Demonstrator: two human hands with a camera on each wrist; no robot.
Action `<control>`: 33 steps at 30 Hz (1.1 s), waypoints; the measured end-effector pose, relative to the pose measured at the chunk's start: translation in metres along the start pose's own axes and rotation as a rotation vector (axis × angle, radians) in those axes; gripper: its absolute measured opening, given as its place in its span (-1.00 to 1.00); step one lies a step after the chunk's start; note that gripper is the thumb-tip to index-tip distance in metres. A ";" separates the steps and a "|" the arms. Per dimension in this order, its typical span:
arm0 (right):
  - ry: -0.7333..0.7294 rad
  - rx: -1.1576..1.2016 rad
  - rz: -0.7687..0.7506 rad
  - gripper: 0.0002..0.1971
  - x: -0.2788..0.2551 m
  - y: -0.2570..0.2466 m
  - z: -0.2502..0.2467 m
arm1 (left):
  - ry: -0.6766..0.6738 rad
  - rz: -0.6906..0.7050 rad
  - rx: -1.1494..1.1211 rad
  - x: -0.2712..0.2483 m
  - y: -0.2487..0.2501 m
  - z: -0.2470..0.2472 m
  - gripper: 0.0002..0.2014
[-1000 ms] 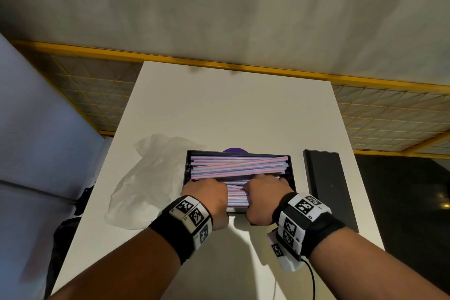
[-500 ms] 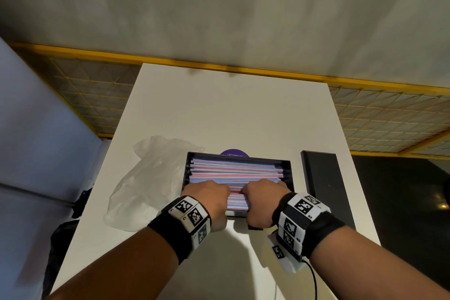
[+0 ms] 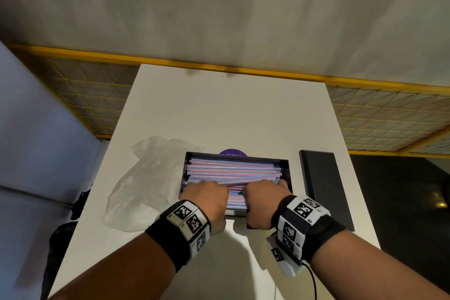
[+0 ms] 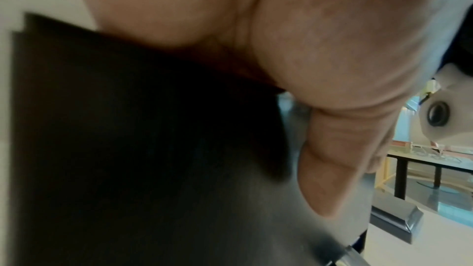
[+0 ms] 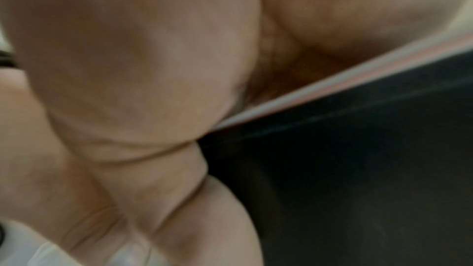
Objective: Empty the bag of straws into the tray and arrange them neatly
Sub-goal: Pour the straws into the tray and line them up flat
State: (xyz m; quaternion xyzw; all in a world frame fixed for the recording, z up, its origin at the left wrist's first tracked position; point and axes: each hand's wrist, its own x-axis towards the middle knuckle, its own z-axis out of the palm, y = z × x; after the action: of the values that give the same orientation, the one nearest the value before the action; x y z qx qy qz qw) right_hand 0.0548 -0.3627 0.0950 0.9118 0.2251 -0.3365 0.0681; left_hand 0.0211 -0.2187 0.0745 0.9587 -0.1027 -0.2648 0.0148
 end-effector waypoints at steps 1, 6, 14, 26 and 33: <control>0.009 -0.008 0.000 -0.82 0.000 0.000 -0.001 | 0.003 0.010 -0.005 0.000 -0.001 0.000 -0.72; -0.025 0.032 -0.045 -0.78 0.002 -0.004 0.002 | -0.042 0.021 -0.078 0.002 -0.001 0.000 -0.70; -0.019 0.046 0.025 -0.78 0.005 0.002 0.008 | -0.030 -0.032 -0.061 0.000 -0.001 0.001 -0.80; 0.098 0.058 -0.046 -0.64 0.000 0.002 0.016 | -0.012 0.039 -0.090 -0.005 0.004 -0.001 -0.77; 0.108 0.021 -0.014 -0.78 -0.007 0.001 0.013 | 0.025 0.028 0.012 -0.006 0.002 0.003 -0.72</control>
State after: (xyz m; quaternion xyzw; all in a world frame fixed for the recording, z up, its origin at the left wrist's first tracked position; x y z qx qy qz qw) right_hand 0.0430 -0.3691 0.0894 0.9277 0.2314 -0.2898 0.0440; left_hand 0.0138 -0.2189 0.0750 0.9605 -0.1173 -0.2520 0.0141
